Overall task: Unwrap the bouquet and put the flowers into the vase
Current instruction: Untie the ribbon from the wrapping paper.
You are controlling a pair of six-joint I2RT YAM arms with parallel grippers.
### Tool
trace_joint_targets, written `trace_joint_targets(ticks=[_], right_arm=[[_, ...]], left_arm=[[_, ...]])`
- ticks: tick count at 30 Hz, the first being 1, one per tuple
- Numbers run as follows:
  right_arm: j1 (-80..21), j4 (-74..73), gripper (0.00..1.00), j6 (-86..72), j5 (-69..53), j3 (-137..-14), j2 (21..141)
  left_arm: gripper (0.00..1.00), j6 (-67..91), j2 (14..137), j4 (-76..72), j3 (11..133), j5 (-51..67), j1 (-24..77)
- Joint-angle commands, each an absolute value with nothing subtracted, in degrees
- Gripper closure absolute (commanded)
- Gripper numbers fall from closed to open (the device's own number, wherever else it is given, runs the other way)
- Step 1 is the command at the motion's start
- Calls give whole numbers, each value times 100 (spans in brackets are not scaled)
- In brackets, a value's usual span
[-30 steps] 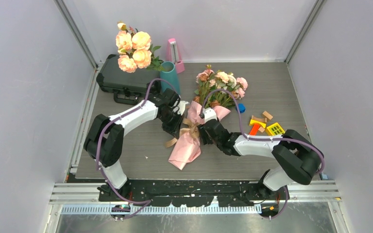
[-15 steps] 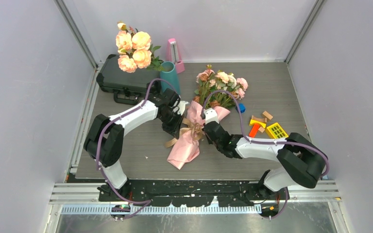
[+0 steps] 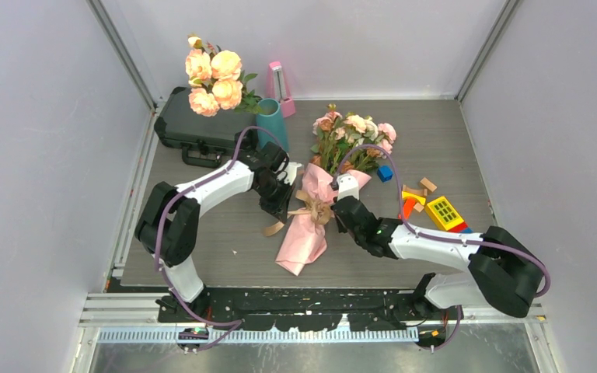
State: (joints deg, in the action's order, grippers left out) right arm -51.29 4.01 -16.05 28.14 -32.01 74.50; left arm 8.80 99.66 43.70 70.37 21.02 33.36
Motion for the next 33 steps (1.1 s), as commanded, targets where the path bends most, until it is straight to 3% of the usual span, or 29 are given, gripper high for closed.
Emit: trace_joint_targets(ticks=[1, 33], right_arm=[[-5159, 110, 100, -1945, 2921, -3306, 7254], [-5090, -457, 100, -2790, 3481, -3303, 7342]], left_arm=[[100, 905, 9977, 4412, 7216, 2145, 3314], [100, 940, 10196, 4608, 7277, 1607, 3313]])
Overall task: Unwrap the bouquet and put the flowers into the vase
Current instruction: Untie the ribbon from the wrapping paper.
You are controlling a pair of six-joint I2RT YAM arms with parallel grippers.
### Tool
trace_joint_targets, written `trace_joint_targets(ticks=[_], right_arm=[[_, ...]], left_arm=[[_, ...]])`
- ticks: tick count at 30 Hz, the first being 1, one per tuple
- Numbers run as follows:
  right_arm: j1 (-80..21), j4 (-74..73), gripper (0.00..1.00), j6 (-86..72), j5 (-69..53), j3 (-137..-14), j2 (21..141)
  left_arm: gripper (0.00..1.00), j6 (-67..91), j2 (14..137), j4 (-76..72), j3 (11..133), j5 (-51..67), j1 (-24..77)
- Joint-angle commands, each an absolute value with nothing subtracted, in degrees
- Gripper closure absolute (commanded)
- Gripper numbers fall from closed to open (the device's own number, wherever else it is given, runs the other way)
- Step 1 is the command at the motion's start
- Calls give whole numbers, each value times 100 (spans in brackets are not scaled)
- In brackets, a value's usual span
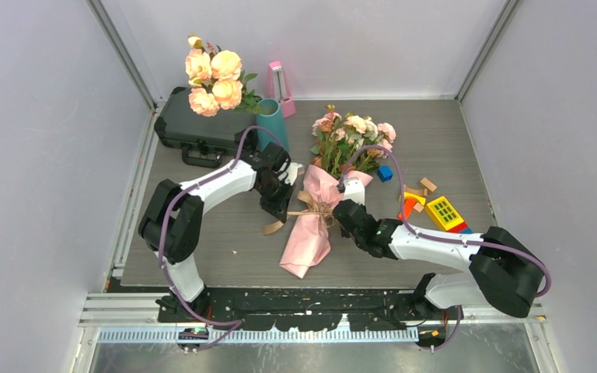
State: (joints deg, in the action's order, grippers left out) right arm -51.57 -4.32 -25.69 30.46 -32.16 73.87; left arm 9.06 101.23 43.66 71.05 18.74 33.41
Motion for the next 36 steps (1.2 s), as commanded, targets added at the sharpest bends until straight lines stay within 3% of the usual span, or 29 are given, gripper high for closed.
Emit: trace_joint_targets(ticks=[1, 36], right_arm=[[-5081, -466, 100, -2801, 3476, -3293, 7332], [-3924, -794, 100, -3375, 2594, -3056, 6593]], left_arm=[[100, 940, 10195, 4614, 7277, 1596, 3313], [100, 976, 10130, 4635, 7295, 1525, 3046]])
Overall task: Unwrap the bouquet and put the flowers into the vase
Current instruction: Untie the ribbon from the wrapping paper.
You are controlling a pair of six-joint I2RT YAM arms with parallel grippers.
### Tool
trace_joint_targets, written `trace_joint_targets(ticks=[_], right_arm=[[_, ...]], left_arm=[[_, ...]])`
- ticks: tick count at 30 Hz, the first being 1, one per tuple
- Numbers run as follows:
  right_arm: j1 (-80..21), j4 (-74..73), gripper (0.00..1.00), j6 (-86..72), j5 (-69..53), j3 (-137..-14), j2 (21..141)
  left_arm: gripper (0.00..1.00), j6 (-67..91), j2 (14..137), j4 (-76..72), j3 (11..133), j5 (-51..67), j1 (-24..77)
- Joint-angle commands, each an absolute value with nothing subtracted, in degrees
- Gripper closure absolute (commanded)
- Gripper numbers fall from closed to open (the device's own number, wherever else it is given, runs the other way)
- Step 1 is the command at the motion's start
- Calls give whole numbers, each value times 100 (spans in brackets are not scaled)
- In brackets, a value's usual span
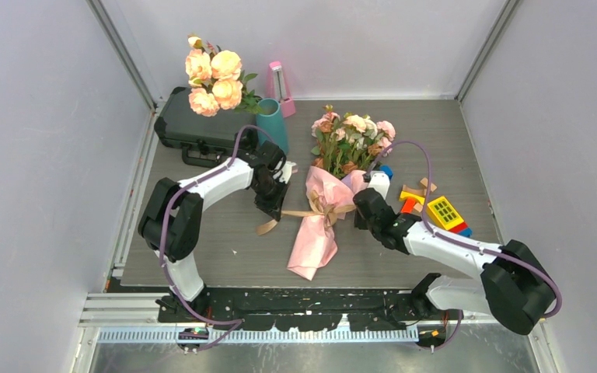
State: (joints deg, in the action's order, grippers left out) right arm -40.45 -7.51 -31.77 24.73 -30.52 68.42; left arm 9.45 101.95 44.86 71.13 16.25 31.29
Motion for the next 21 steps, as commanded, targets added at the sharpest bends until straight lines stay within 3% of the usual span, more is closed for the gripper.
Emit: trace_joint_targets(ticks=[1, 21], right_arm=[[-3904, -831, 100, -3384, 2587, -3054, 6546], [-3173, -1155, 100, -3480, 2235, -2931, 5931]], left_arm=[[100, 976, 10126, 4634, 7295, 1521, 3037], [100, 984, 9955, 4616, 7304, 1547, 2776]])
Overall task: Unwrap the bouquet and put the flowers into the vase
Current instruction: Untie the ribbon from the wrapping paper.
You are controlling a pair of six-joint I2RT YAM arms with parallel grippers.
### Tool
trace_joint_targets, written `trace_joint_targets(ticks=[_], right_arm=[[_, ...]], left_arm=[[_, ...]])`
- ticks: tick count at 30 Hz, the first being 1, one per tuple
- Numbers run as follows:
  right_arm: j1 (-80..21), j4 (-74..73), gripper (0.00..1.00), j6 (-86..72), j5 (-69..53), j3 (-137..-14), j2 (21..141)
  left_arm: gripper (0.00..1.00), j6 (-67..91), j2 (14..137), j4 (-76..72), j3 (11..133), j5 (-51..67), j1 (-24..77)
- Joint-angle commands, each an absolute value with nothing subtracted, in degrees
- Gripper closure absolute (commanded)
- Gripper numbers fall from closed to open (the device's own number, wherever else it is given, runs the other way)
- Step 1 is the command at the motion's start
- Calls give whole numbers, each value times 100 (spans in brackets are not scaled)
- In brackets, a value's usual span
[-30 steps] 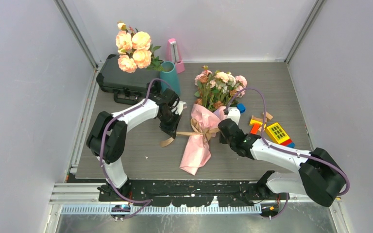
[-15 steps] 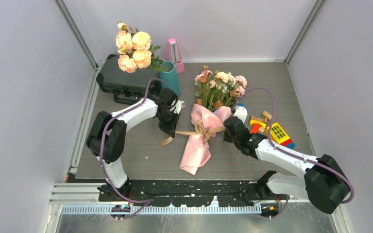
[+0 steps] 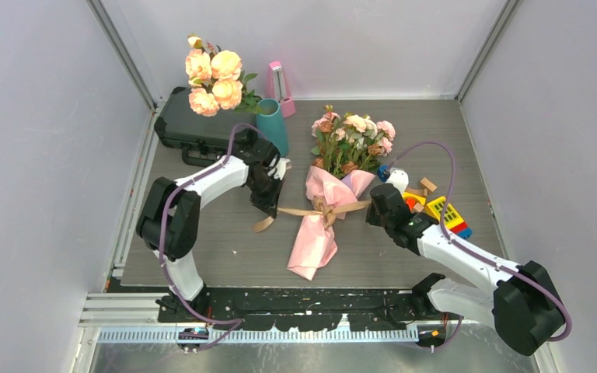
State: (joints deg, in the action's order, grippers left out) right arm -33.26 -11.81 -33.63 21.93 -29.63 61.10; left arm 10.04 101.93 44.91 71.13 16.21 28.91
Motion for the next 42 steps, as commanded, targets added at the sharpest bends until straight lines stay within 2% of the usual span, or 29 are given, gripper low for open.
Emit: trace_joint_targets(ticks=[1, 42], right_arm=[[-3120, -1170, 100, -3480, 2200, -2929, 5899], [-1955, -1692, 100, -3399, 1462, -2847, 5209]], left_arm=[[100, 984, 9936, 4610, 7306, 1540, 2765], [100, 984, 9536, 4511, 7257, 1591, 2304]])
